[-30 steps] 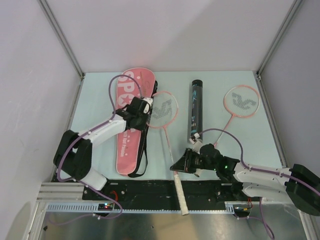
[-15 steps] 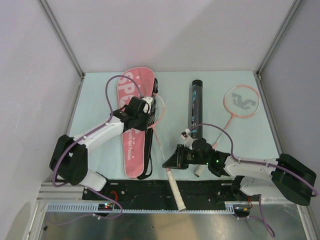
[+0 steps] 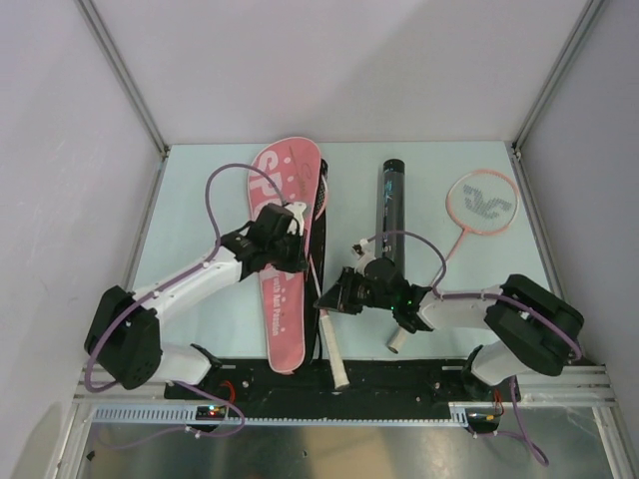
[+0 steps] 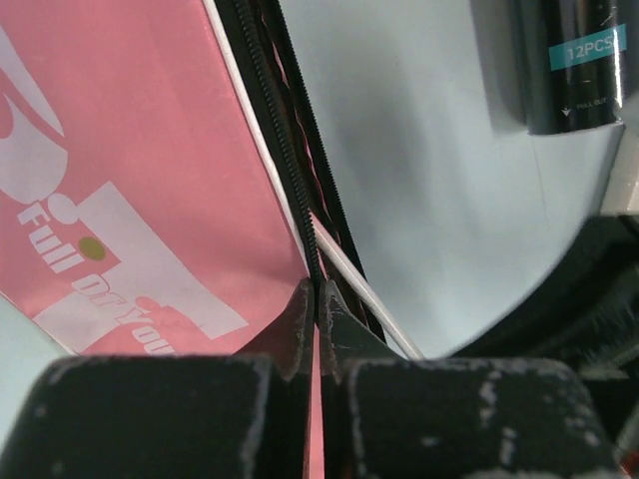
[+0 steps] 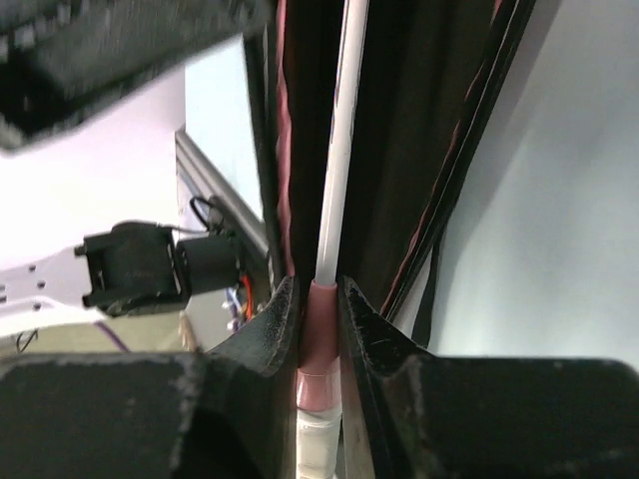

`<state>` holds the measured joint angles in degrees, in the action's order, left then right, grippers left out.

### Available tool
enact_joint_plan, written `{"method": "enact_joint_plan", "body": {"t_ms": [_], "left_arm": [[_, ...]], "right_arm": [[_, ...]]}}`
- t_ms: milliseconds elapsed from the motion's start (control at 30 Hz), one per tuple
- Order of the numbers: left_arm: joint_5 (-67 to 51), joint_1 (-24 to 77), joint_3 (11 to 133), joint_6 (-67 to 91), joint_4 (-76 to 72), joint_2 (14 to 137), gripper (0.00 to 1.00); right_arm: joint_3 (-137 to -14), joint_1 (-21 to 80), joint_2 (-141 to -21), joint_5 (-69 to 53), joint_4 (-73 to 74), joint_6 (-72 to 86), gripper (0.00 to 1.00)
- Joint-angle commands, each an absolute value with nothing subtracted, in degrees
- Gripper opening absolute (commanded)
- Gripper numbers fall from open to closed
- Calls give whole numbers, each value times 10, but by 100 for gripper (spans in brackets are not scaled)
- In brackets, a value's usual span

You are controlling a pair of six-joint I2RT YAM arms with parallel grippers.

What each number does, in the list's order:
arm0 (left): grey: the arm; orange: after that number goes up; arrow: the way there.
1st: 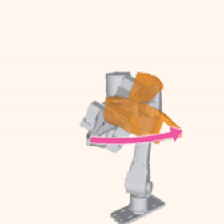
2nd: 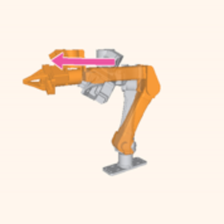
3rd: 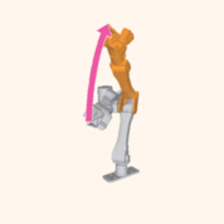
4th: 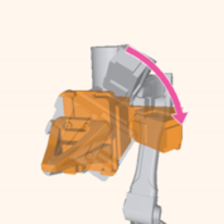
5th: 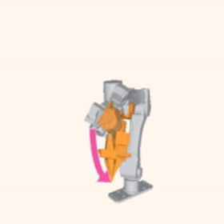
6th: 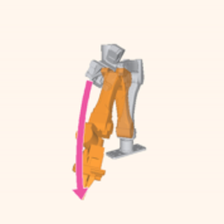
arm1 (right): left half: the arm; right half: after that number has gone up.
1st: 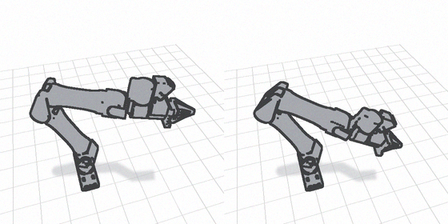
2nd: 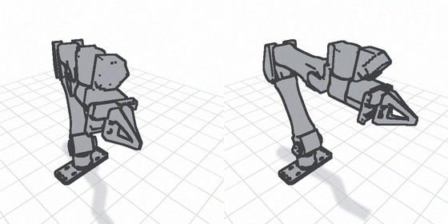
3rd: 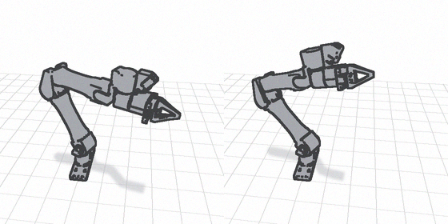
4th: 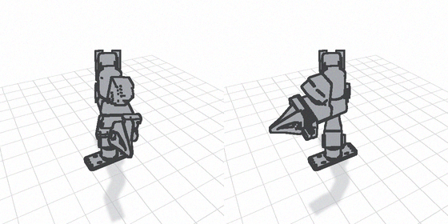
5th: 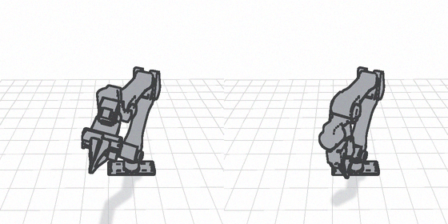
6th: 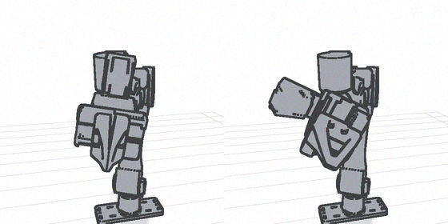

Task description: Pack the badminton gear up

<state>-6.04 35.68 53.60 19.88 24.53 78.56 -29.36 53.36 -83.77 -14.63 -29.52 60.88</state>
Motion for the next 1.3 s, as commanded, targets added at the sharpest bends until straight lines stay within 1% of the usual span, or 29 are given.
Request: {"method": "enact_joint_plan", "body": {"t_ms": [0, 67, 133, 300, 433, 733, 900, 967, 1033, 1133, 1267], "left_arm": [[-65, 365, 515, 255, 205, 737, 0], [-45, 365, 501, 264, 202, 718, 0], [-49, 365, 490, 266, 197, 704, 0], [-114, 365, 471, 306, 156, 694, 0], [-139, 367, 460, 341, 125, 689, 0], [-167, 367, 408, 439, 16, 665, 0], [-146, 367, 395, 446, 4, 663, 0], [-123, 367, 389, 442, 4, 663, 0], [-101, 366, 388, 434, 4, 665, 0], [-71, 365, 398, 412, 11, 680, 0], [-33, 364, 425, 378, 54, 712, 0]], "right_arm": [[-330, 515, -879, -89, -406, 574, 0], [-333, 511, -898, -77, -430, 573, 0], [-338, 506, -915, -71, -444, 571, 0], [-359, 503, -966, -56, -469, 579, 0], [-381, 506, -999, -40, -486, 603, 0], [-423, 519, -1021, 87, -439, 599, 0], [-444, 529, -1078, 113, -472, 609, 0], [-452, 529, -1093, 103, -481, 603, 5], [-455, 525, -1092, 81, -471, 592, 14], [-453, 518, -1051, 43, -417, 556, 29], [-443, 515, -966, 17, -299, 505, 47]]}}
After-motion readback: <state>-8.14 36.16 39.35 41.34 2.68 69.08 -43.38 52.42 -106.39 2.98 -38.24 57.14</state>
